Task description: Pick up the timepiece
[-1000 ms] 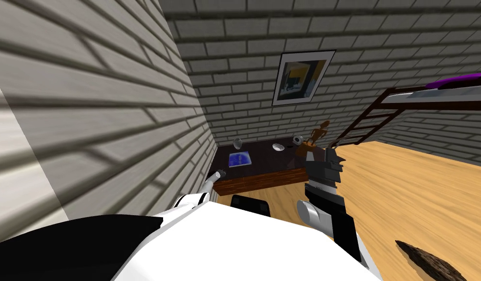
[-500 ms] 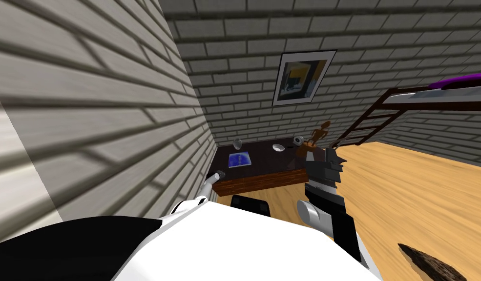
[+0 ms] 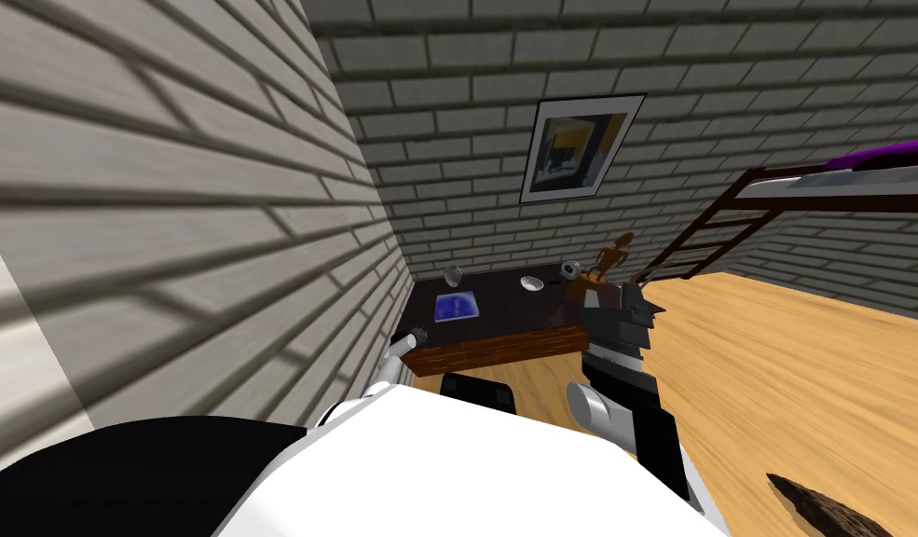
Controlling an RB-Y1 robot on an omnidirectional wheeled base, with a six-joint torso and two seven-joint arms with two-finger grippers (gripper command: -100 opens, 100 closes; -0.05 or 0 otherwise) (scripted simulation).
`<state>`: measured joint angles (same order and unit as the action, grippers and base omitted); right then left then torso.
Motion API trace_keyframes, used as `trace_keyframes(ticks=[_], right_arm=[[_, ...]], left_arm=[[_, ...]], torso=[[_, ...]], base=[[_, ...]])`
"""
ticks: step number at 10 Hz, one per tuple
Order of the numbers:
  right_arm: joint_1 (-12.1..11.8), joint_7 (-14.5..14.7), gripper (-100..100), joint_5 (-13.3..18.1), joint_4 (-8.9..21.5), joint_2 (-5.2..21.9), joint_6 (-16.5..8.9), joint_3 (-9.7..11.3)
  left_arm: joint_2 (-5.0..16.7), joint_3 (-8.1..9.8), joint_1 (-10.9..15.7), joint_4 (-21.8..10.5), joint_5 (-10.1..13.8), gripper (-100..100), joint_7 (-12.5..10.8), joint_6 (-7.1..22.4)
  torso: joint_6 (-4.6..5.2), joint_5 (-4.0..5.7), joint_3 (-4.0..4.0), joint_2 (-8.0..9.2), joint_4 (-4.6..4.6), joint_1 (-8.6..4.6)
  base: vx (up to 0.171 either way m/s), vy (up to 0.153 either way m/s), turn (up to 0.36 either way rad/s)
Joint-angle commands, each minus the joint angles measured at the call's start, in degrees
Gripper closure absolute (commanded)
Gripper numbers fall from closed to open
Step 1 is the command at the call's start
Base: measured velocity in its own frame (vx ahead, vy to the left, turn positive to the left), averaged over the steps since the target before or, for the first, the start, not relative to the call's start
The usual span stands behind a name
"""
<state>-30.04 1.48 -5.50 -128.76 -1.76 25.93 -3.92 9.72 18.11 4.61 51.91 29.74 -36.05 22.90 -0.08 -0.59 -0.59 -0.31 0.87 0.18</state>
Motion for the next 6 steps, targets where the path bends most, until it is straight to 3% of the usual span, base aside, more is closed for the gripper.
trace_keyframes(ticks=[1,2,4,5,6], right_arm=[[0.0,0.0,0,0.0,0.0,0.0,0.0,0.0],[0.0,0.0,0,0.0,0.0,0.0,0.0,0.0],[0.0,0.0,0,0.0,0.0,0.0,0.0,0.0],[0.0,0.0,0,0.0,0.0,0.0,0.0,0.0],[0.0,0.0,0,0.0,0.0,0.0,0.0,0.0]], left_arm=[[0.0,-0.09,-1.3,2.9,-0.3,100,-0.5,0.9],[-0.5,0.1,-3.6,4.8,-2.0,100,-1.9,2.6],[-0.5,0.1,-3.6,7.0,-2.0,100,-1.9,2.6],[-0.5,0.09,-3.5,6.0,-1.9,100,-1.8,2.4],[-0.5,0.11,-3.4,6.2,-1.9,0,-1.9,2.5]], torso=[[0.0,0.0,0.0,0.0,0.0,0.0],[0.03,0.02,0.03,0.0,-0.05,0.01],[0.02,0.0,0.01,-0.01,-0.04,0.03],[0.05,0.02,0.04,0.02,-0.08,0.05],[0.04,0.0,0.05,0.05,-0.05,0.06]], base=[[0.02,-0.017,0.021],[0.032,-0.016,0.01],[0.017,-0.01,0.009],[0.0,0.0,0.0],[0.0,0.0,0.0]])
